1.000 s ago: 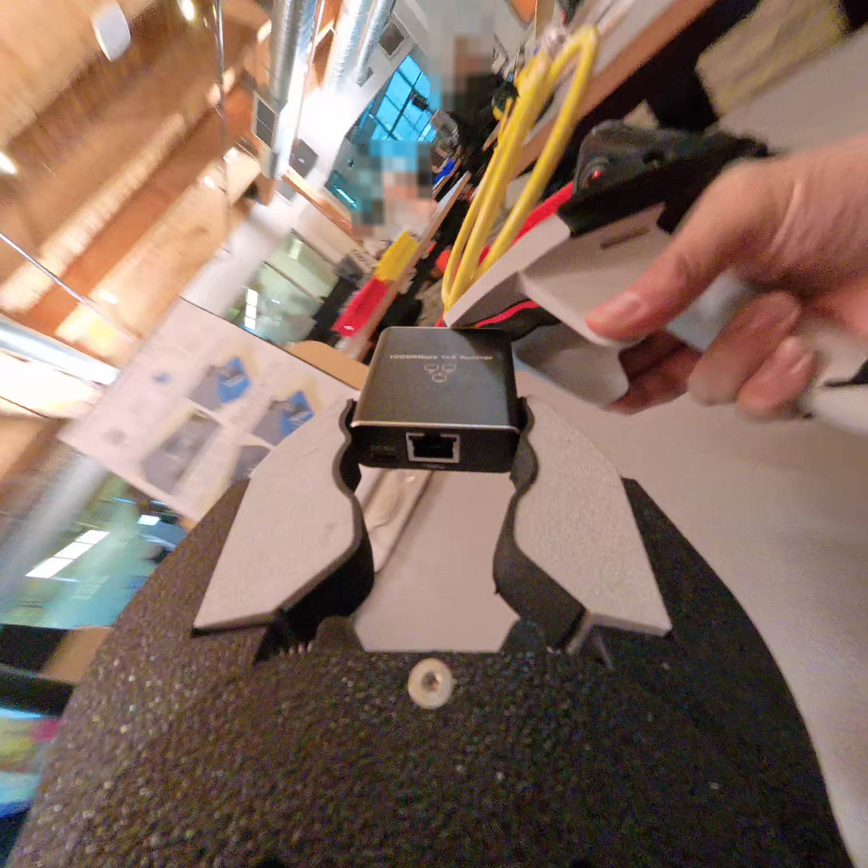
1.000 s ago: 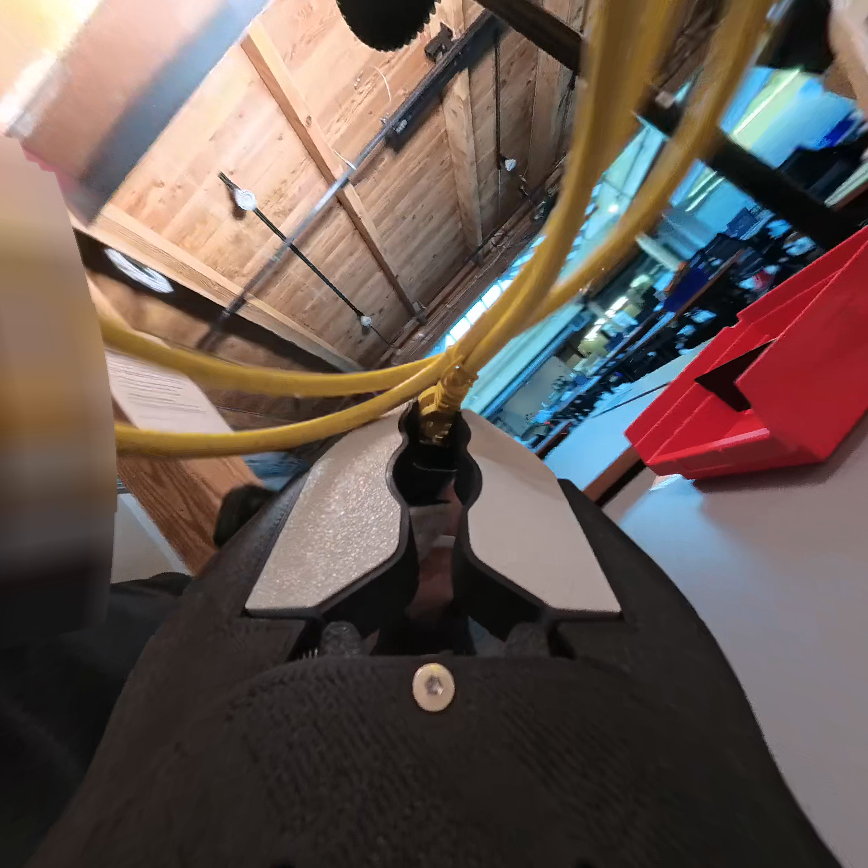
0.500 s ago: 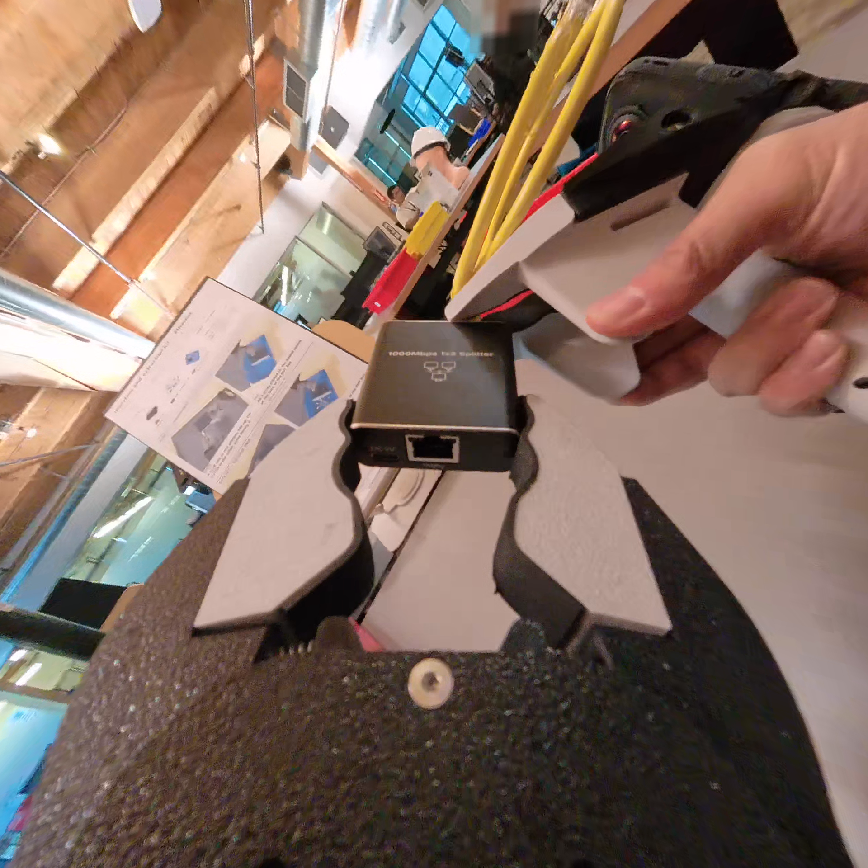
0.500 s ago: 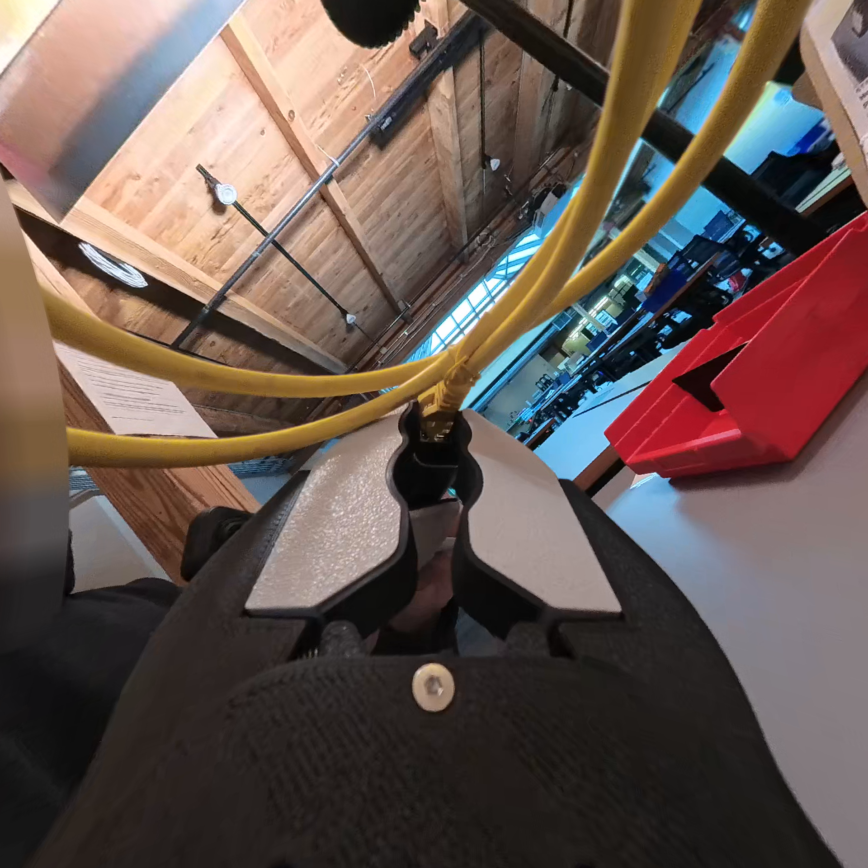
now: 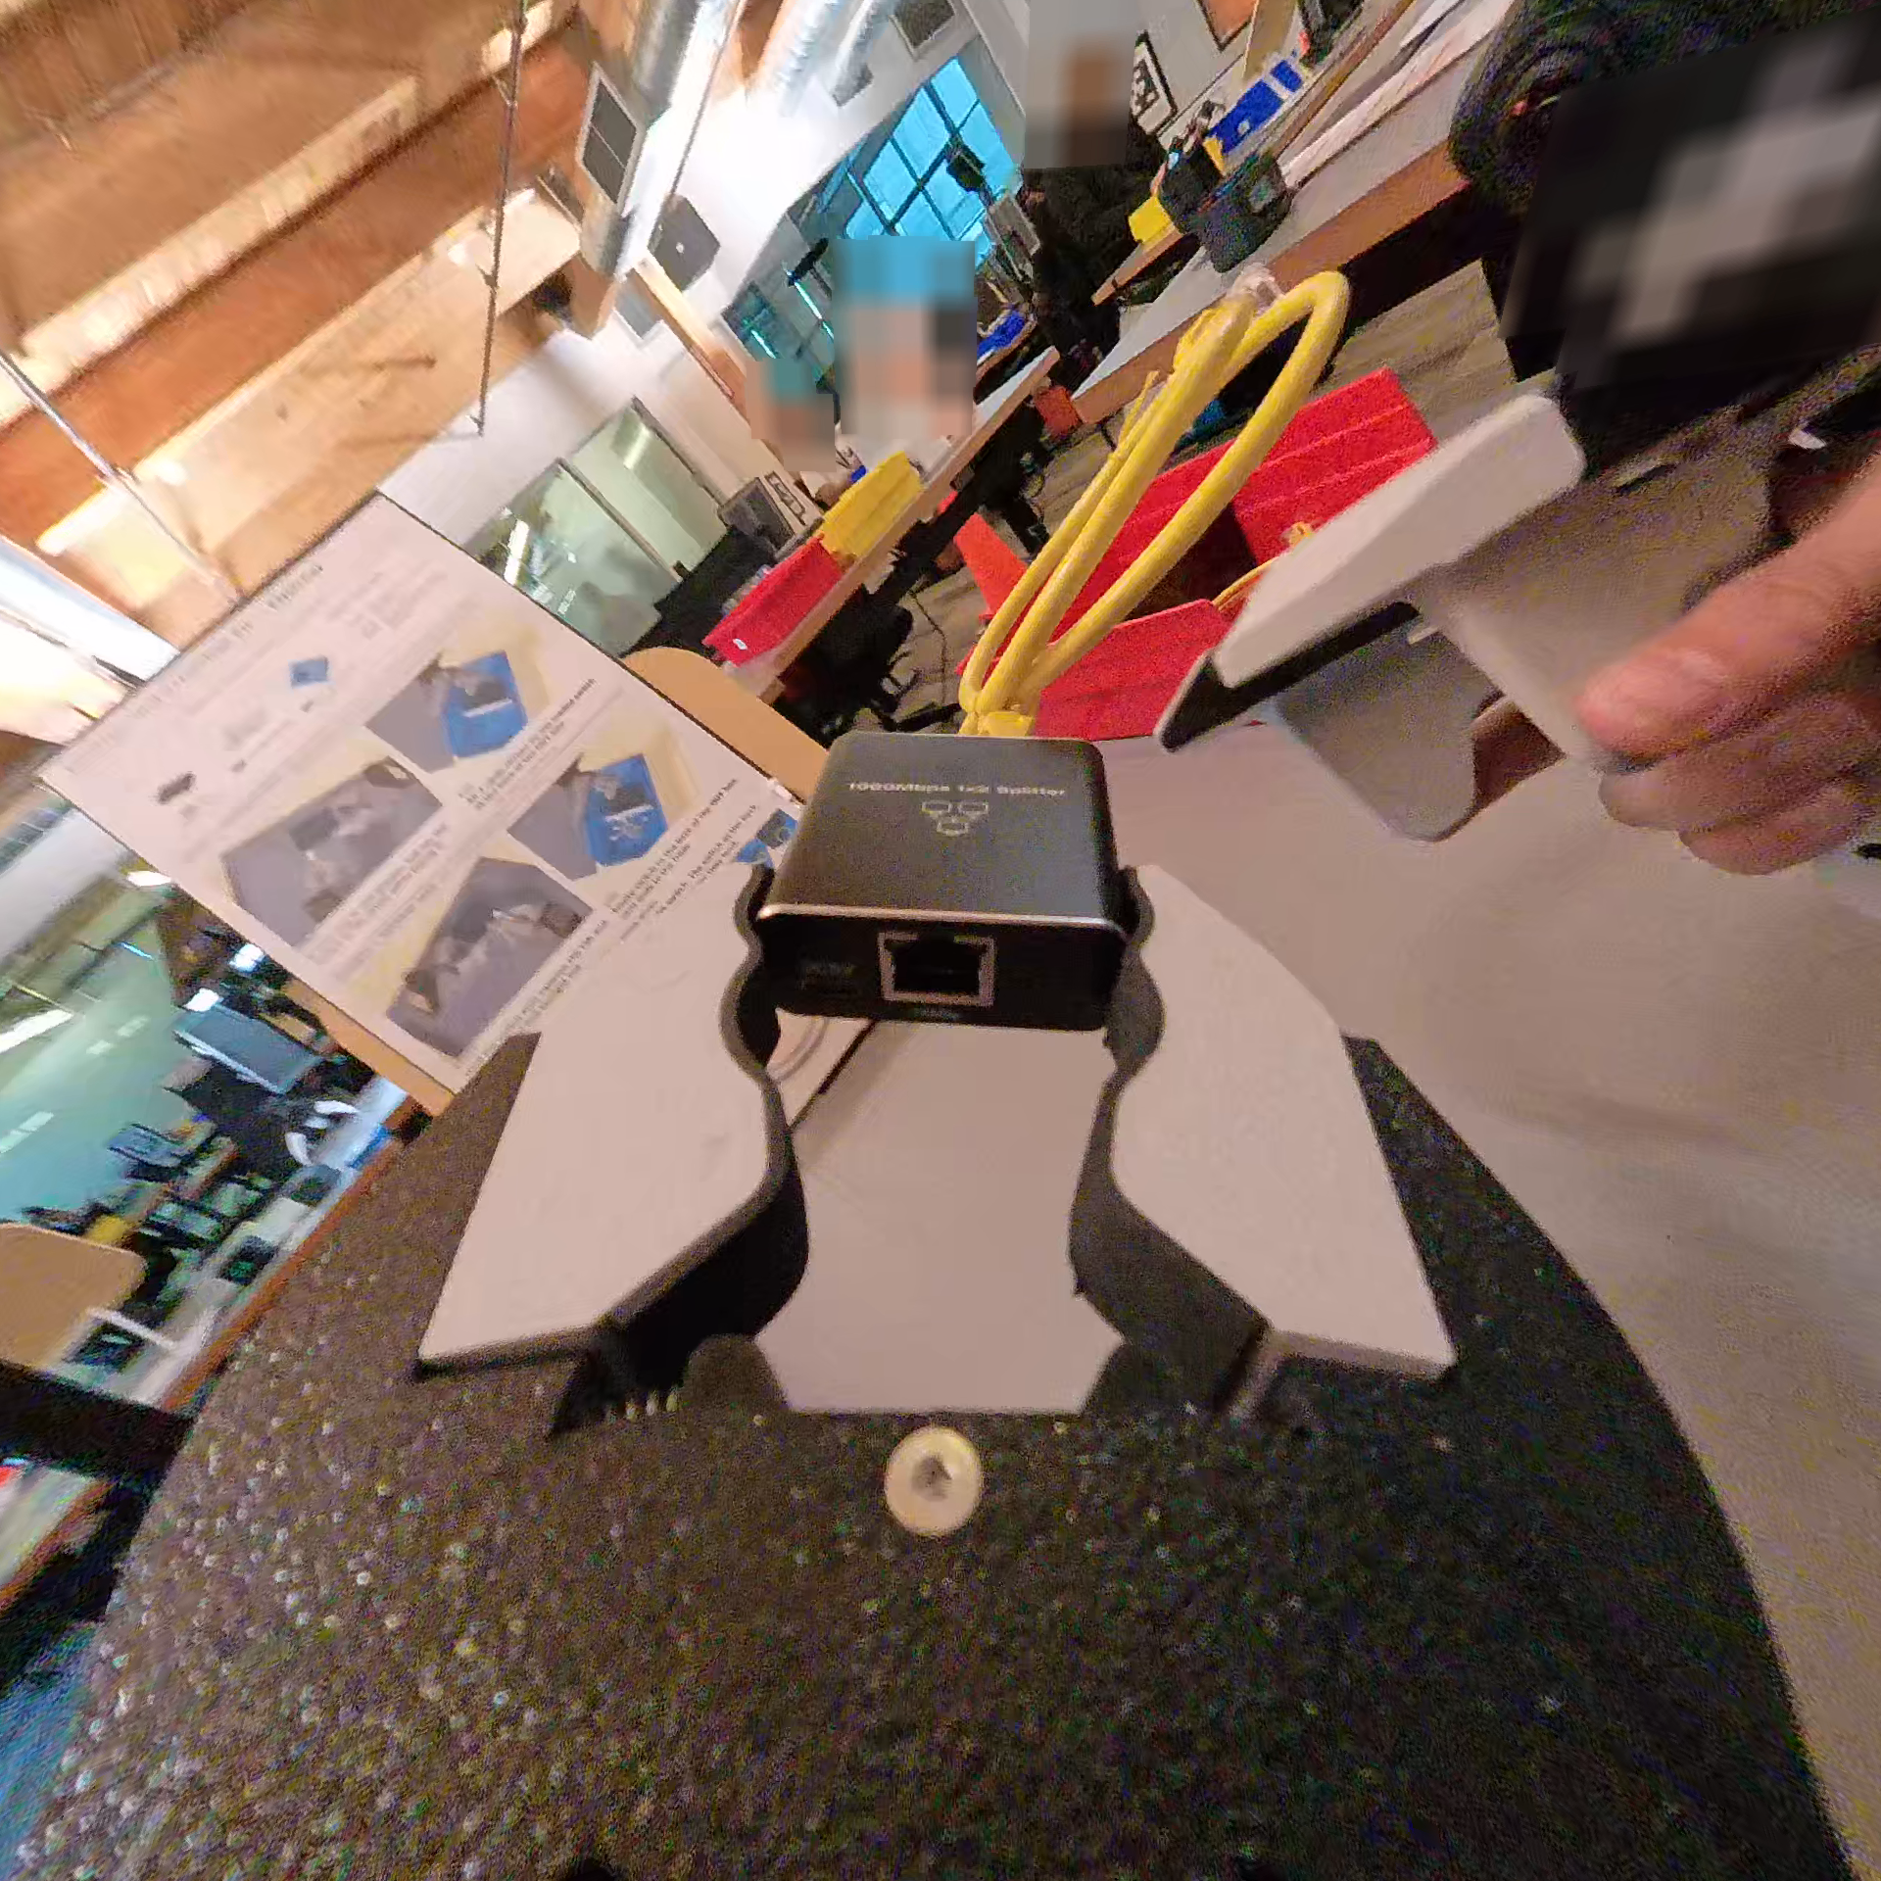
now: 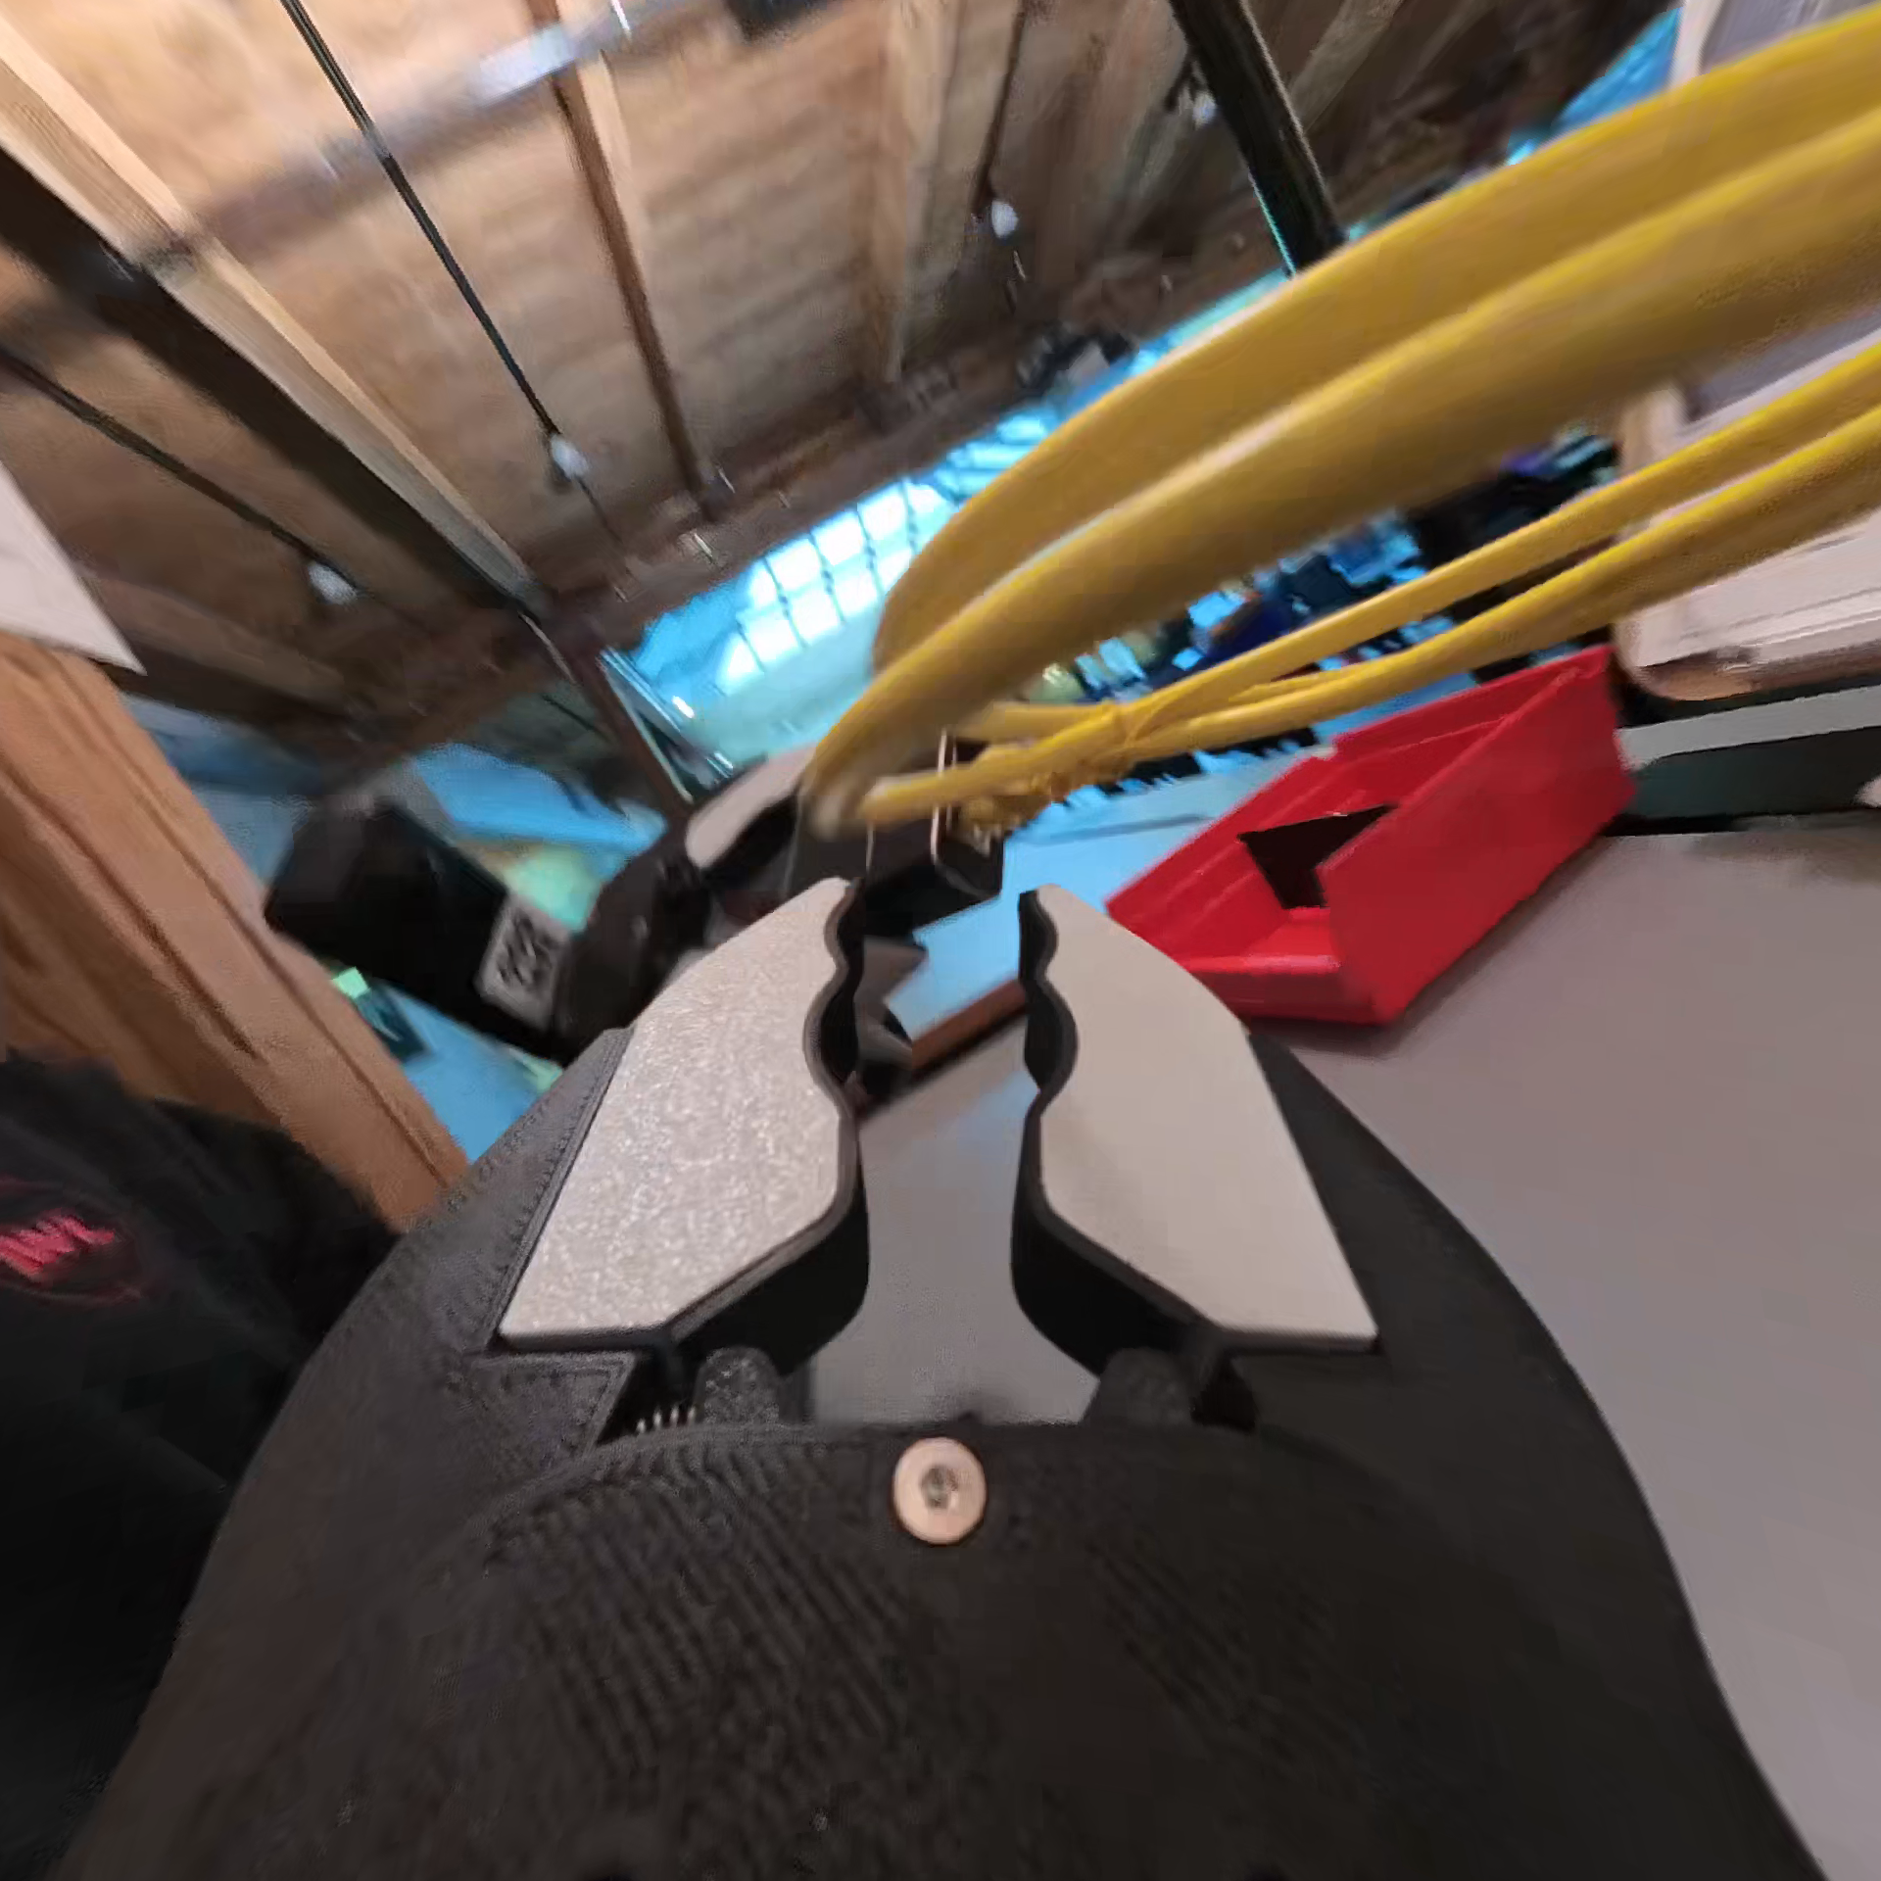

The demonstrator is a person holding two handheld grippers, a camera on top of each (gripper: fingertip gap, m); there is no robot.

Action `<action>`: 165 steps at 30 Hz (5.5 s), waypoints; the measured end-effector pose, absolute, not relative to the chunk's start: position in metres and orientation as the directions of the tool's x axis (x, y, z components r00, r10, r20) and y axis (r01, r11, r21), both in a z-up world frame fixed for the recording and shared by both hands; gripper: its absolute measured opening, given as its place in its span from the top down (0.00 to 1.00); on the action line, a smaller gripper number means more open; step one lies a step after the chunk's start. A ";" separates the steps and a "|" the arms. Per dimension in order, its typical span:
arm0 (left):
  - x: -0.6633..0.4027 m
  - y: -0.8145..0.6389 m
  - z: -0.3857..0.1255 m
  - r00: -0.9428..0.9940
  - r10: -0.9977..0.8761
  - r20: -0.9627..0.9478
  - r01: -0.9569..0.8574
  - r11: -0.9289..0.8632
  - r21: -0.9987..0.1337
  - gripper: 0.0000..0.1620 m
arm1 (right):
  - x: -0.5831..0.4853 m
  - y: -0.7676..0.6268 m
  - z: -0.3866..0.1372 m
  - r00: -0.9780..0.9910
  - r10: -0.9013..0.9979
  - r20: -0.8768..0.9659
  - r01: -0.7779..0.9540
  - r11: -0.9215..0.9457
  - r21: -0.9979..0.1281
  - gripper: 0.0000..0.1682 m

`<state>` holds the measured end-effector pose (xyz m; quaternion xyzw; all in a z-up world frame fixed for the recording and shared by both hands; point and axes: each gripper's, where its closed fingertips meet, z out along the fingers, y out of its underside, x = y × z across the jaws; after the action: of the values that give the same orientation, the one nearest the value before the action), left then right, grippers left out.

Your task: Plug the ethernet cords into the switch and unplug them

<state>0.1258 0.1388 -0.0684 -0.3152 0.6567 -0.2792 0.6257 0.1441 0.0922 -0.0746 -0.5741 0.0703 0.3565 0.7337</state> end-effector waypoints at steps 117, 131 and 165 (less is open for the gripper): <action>0.119 0.120 -0.047 -0.581 -0.799 0.156 0.120 -0.274 -0.954 0.84 | 0.134 0.104 -0.047 0.657 0.599 -0.458 -0.722 0.324 -0.612 0.99; 0.124 0.114 -0.052 -0.577 -0.806 0.129 0.123 -0.243 -0.962 0.84 | 0.132 0.103 -0.054 0.568 0.648 -0.507 -0.789 0.255 -0.559 0.95; 0.117 0.095 -0.034 -0.622 -0.772 0.135 0.183 -0.311 -0.933 0.84 | 0.123 0.087 -0.035 0.687 0.639 -0.346 -0.694 0.435 -0.573 0.90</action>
<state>0.1166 0.0946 -0.0341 -0.2977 0.4941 -0.7528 0.3171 0.1233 0.0865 -0.0352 -0.3567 0.0385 0.3937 0.8463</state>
